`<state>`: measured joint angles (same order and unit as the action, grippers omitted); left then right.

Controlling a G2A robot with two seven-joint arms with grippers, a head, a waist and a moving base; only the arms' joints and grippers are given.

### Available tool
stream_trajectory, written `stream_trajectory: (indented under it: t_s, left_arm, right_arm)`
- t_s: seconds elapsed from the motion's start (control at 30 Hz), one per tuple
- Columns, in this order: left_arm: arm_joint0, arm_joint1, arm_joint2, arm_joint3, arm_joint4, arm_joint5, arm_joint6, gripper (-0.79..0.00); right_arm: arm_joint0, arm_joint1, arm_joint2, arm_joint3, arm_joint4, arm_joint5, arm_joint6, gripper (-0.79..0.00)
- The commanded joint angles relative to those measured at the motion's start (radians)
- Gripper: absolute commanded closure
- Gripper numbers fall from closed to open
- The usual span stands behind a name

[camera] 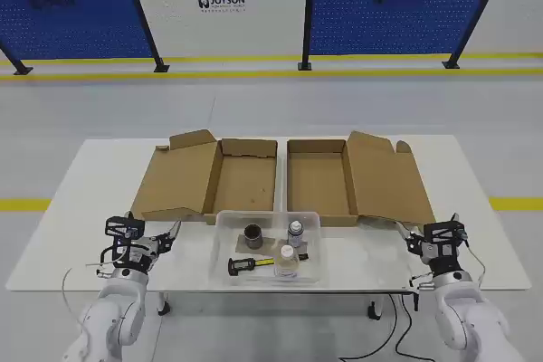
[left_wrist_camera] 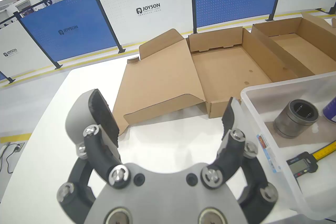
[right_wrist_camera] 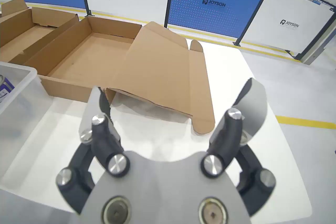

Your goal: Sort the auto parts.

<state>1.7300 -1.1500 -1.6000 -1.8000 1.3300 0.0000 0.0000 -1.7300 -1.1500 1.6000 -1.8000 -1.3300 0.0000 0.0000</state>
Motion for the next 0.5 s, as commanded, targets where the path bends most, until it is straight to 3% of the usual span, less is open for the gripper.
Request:
stream_trajectory:
  t_s: [0.0,0.47]
  left_arm:
    - [0.0,0.0,0.0,0.0,0.0,0.0,0.0,-0.785]
    - [-0.021,0.0,0.005,-0.009,0.012,-0.014,-0.014,-0.785]
  right_arm:
    - [0.0,0.0,0.0,0.0,0.0,0.0,0.0,-0.785]
    - [0.0,0.0,0.0,0.0,0.0,0.0,0.0,-0.785]
